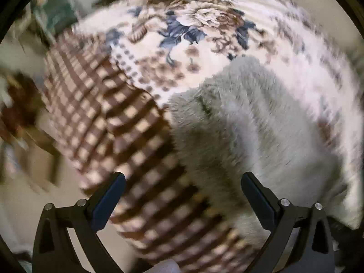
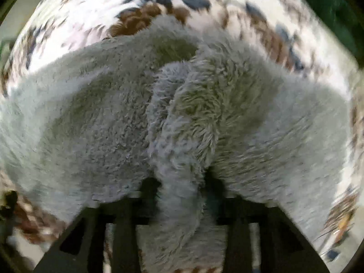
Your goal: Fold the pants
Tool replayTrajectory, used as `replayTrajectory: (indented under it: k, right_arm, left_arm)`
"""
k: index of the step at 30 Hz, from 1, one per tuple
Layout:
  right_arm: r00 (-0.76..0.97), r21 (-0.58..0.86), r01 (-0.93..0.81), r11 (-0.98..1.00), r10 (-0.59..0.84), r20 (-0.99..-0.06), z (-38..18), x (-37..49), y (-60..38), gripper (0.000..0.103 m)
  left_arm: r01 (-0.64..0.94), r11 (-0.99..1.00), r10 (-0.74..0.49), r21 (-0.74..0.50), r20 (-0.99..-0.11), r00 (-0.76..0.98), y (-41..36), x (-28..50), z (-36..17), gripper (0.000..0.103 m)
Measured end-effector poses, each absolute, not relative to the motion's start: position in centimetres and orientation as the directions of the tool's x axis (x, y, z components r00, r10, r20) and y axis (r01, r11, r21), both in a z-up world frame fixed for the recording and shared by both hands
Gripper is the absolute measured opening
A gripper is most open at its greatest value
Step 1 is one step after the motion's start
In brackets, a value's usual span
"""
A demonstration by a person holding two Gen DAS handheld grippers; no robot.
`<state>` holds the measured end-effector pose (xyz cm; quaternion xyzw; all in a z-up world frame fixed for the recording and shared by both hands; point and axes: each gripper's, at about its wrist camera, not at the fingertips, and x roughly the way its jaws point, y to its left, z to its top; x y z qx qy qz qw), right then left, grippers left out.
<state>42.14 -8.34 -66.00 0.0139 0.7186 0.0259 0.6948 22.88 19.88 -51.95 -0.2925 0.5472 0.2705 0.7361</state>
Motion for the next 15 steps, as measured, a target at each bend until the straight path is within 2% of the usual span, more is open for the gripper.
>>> replayTrajectory:
  k: [1,2,3,6,11,15]
  right_arm:
    - [-0.044,0.134,0.023,0.991,0.135,-0.990,-65.8,42.3,-9.4,0.067]
    - [-0.038,0.195,0.050,0.979,0.197,-0.980,-65.4,42.4,-10.2,0.069]
    - [-0.020,0.248,0.077,0.966,0.250,-0.968,-64.7,42.3,-11.4,0.070]
    - [0.011,0.304,0.101,0.947,0.304,-0.952,-64.0,41.9,-13.7,0.070]
    - [0.019,0.277,0.111,0.954,0.276,-0.961,-65.3,40.4,-16.9,0.070]
    - [0.047,0.333,0.159,0.929,0.330,-0.943,-64.8,38.8,-17.9,0.070]
  left_arm:
    - [-0.738,0.644,0.030,-0.203,-0.957,0.289,20.6,22.6,-52.2,0.103]
    - [-0.749,0.605,-0.014,-0.270,-0.944,0.329,21.2,22.4,-52.5,0.103]
    - [-0.757,0.559,-0.063,-0.339,-0.927,0.369,21.8,22.3,-53.0,0.103]
    - [-0.774,0.479,-0.109,-0.415,-0.903,0.416,22.7,22.9,-54.8,0.103]
    - [-0.803,0.382,-0.135,-0.458,-0.887,0.441,23.6,25.2,-58.0,0.103]
    - [-0.823,0.398,-0.084,-0.405,-0.910,0.406,23.8,26.8,-59.4,0.103]
